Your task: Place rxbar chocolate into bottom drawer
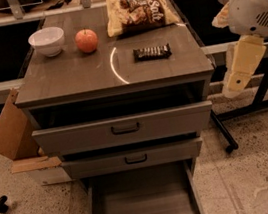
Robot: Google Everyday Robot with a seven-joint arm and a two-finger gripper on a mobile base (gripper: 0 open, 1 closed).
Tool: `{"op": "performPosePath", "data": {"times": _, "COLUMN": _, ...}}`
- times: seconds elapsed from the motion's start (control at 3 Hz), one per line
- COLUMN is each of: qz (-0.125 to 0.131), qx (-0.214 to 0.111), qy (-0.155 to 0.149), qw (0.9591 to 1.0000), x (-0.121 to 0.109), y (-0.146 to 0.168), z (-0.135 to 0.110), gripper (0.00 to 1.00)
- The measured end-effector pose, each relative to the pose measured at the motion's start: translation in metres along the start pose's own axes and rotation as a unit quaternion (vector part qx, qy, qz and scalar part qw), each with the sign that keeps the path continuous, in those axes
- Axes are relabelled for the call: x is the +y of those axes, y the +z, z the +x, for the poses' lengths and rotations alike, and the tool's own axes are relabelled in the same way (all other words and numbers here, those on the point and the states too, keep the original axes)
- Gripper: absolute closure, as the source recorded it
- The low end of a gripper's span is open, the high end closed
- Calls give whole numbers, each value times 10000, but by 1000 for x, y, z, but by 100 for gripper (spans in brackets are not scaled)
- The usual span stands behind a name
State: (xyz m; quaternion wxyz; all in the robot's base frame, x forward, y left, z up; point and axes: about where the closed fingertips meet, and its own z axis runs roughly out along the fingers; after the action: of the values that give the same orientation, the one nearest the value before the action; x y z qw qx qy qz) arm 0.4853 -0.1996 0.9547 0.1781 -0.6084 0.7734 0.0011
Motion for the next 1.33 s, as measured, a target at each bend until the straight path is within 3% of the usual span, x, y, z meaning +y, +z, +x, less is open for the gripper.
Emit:
{"op": "performPosePath", "data": {"times": 0.67, "qz": -264, "qx": -604, "qy": -120, "qw": 9978, "x": -25, "y": 32, "z": -23, "gripper": 0}}
{"op": "performPosePath", "data": {"times": 1.33, "qz": -650, "qx": -1279, "qy": -217, "qw": 9894, "x": -57, "y": 75, "z": -53, "gripper": 0}}
